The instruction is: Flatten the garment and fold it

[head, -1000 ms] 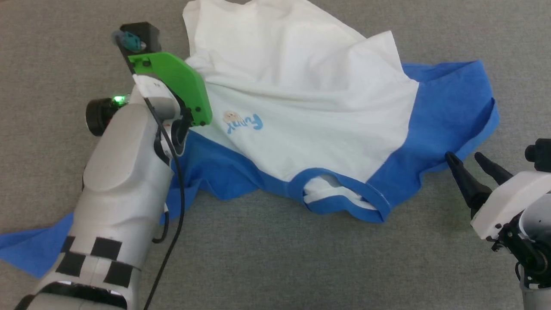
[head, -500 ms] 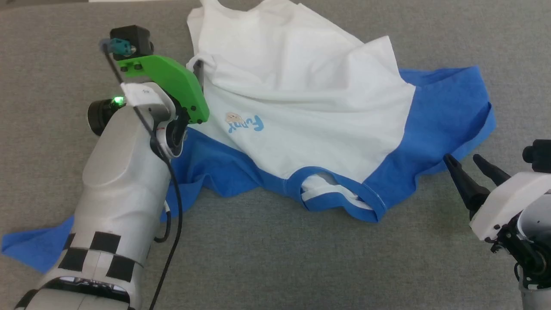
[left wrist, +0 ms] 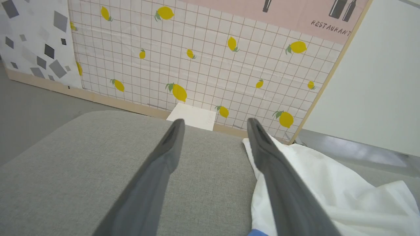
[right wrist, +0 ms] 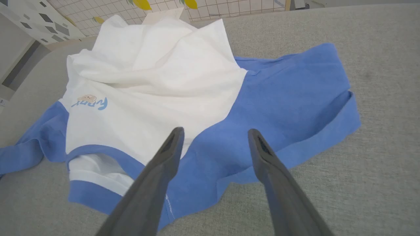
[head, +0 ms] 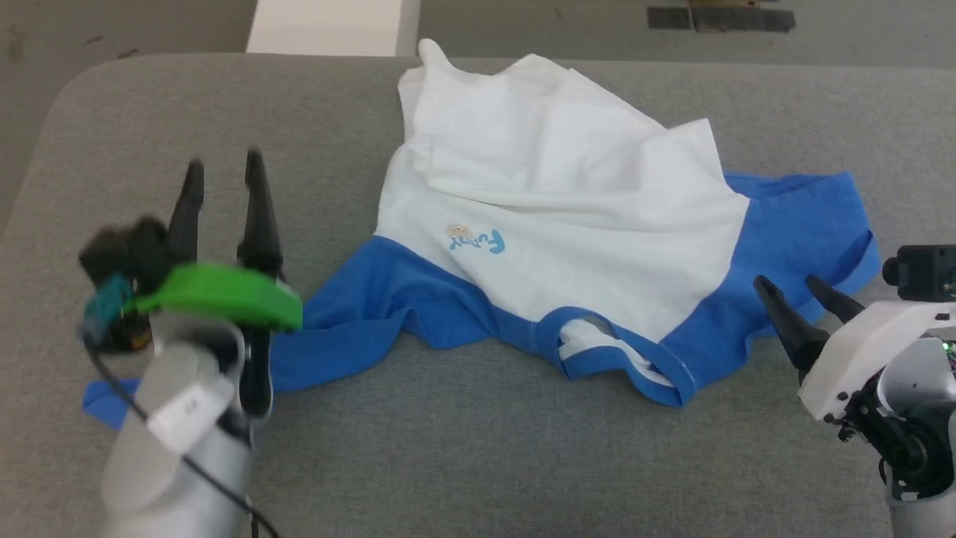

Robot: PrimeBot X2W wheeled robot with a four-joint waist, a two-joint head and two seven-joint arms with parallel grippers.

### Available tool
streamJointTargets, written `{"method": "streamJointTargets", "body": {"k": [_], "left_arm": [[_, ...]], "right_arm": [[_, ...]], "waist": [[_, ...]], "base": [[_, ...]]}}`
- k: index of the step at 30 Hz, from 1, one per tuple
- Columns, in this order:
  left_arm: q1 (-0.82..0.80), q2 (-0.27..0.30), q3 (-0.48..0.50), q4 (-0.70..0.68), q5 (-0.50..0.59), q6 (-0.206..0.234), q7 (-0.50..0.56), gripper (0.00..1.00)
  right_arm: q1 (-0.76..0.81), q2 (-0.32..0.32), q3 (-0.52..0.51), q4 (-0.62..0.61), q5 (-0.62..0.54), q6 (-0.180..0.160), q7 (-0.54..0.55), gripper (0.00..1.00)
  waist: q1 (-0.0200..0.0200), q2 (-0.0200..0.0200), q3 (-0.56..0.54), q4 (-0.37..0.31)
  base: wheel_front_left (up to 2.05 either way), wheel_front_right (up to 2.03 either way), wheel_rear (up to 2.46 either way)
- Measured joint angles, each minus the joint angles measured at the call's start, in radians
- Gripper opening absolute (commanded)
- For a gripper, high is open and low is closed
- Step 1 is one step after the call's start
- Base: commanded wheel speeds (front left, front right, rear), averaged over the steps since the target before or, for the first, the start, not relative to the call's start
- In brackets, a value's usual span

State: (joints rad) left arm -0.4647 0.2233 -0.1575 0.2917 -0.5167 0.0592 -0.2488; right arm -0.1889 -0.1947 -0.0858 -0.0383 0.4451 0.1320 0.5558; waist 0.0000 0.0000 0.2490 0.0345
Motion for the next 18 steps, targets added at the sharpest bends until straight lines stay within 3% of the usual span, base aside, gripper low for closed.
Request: {"method": "streamJointTargets", "body": {"k": [8, 13, 18], "left_arm": [[0.213, -0.054, 0.074, -0.216, 0.045, 0.047, -0.008, 1.0], [0.225, -0.089, 0.075, -0.272, 0.066, 0.043, -0.009, 1.0], [0.213, -0.119, 0.069, -0.275, 0.068, 0.012, -0.009, 1.0]], "right_arm": [[-0.179, -0.037, 0.075, 0.086, -0.117, 0.0, 0.113, 1.0], [-0.343, -0.085, 0.176, 0.175, -0.212, 0.0, 0.209, 1.0], [-0.444, -0.128, 0.293, 0.264, -0.247, 0.0, 0.271, 1.0]], "waist": [[0.0, 0.0, 0.018, 0.031], [0.0, 0.0, 0.057, 0.055], [0.0, 0.0, 0.1, 0.095]], "base": [[0.0, 0.0, 0.0], [0.0, 0.0, 0.0], [0.0, 0.0, 0.0]]}}
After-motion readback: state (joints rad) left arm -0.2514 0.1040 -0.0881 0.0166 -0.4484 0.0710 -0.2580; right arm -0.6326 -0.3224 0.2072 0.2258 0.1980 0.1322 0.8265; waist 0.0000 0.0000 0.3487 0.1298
